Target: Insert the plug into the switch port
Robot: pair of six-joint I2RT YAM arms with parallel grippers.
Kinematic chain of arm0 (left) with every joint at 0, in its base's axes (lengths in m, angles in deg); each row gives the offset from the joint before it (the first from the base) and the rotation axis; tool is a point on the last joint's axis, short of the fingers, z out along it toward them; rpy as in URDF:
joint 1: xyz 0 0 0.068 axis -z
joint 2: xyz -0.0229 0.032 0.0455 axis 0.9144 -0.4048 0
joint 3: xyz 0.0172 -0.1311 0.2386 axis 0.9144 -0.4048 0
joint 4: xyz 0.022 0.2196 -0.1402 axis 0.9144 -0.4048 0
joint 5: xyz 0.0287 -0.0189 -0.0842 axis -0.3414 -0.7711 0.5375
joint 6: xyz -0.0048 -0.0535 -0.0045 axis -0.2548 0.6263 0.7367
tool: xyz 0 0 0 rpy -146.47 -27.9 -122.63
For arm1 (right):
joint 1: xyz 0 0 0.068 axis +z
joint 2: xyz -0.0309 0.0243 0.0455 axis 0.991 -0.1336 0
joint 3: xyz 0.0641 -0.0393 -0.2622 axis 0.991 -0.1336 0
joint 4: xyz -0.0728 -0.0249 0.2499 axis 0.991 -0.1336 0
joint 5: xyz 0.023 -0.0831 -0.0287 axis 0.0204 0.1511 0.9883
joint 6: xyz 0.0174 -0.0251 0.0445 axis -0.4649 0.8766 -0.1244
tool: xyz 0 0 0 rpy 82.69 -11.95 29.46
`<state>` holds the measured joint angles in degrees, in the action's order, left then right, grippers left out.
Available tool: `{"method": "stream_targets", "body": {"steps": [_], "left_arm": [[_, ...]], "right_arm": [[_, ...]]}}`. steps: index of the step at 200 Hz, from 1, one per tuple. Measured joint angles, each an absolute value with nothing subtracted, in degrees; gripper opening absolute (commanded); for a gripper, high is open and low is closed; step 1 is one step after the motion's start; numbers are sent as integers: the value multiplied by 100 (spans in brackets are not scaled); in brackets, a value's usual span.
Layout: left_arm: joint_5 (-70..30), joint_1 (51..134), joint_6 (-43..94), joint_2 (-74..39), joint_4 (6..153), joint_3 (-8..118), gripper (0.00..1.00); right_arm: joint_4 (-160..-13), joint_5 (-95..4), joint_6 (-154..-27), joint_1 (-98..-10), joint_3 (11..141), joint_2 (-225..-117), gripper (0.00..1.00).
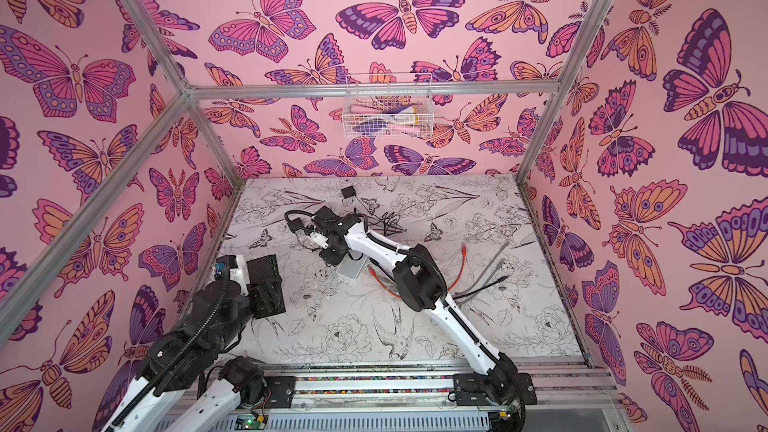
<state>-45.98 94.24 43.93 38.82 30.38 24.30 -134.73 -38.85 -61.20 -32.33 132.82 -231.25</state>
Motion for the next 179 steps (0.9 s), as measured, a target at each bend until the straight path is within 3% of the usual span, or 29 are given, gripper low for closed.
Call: {"method": "stream_targets", "body": {"steps": [56,82,96,111,123,149,179], "left_arm": [[-4624,9420,4393,3965,3038,2417,0],[-4687,9420,4390,4004,3042,2396,0],[-4711,9420,4390,4004,3042,2385,0],[-4718,9420,4390,4006,3042,2385,0],[-4718,9420,4390,4019,3042,2385,0],[-4770,9420,4390,4037,3042,2385,0],[-4869,9417,4390,4063,3064,2382,0]], "right_arm": [[-13342,-3690,-5893,-3091,11804,-22226,14],[-13167,-3203,-5893,-3108,11745,-22106,14],[-13161,-2858,-5910,-3134,11996,-22156,18],[-13189,-2515,-5936,-3169,12604,-22349,34],[-13222,-2283,-5928,-3193,13153,-22524,41],[-13329,-2056,-5950,-3206,13640,-22598,43],[-13152,-2543,-5950,-3145,12727,-22176,42]]}}
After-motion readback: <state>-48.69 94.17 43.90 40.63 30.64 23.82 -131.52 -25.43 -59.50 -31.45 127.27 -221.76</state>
